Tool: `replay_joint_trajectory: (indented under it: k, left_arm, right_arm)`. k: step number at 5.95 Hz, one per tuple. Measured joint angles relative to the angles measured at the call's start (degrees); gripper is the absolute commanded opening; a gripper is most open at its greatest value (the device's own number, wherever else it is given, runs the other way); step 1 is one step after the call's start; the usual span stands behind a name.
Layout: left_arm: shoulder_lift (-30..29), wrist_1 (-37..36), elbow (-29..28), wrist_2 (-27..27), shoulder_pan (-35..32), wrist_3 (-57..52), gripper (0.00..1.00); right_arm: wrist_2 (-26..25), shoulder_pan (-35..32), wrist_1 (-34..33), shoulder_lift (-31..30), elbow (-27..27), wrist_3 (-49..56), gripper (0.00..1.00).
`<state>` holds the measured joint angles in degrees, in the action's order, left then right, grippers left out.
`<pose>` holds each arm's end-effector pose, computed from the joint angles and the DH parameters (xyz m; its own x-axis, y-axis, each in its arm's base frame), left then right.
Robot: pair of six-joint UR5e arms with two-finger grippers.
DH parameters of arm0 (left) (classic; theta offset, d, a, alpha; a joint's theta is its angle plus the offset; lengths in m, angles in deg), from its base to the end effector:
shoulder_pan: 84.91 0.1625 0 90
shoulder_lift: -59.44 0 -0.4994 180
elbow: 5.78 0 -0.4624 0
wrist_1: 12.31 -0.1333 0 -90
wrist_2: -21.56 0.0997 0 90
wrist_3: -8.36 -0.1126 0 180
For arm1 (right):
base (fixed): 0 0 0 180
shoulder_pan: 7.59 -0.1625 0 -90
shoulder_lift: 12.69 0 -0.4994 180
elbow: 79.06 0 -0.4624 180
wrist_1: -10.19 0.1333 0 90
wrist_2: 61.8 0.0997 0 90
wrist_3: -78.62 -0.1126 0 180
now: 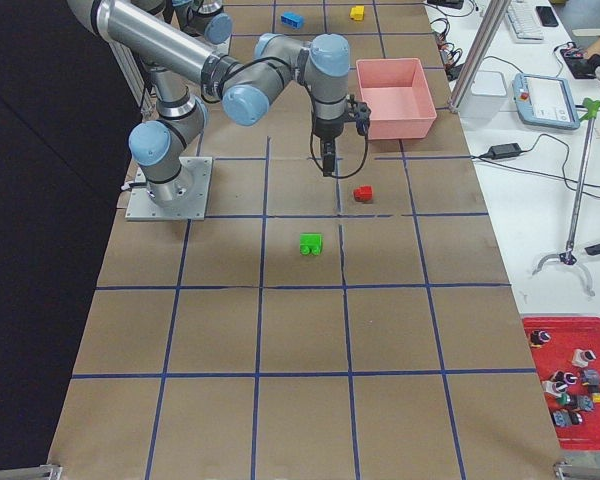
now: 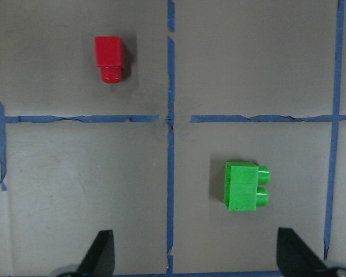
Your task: Put all blocks into box
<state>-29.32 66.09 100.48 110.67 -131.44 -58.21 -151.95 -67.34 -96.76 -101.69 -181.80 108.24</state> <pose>0.2657 -0.4765 0.4236 -0.9184 0.3909 0.0609 0.3922 0.9198 0.0095 -0.1691 -0.5540 0.4452 -0.9995 0.0118 0.0299 0.0103 0.9988 -0.0474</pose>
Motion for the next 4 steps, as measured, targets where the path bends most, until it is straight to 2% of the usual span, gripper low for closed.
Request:
replay_joint_trajectory:
  k: [2,3,4]
  left_arm:
    - [-2.5,-8.2,6.9,-0.4,0.0,1.1,0.99]
    - [-4.5,-11.9,9.6,-1.1,0.0,1.2,0.99]
    - [-7.0,-16.3,12.3,-1.8,0.0,1.1,0.99]
  right_arm:
    - [0.1,3.5,-7.3,7.7,-1.0,3.8,0.99]
    - [0.1,4.6,-12.9,10.3,-3.6,4.5,0.99]
    - [0.2,5.5,-21.7,11.9,-8.3,4.8,1.00]
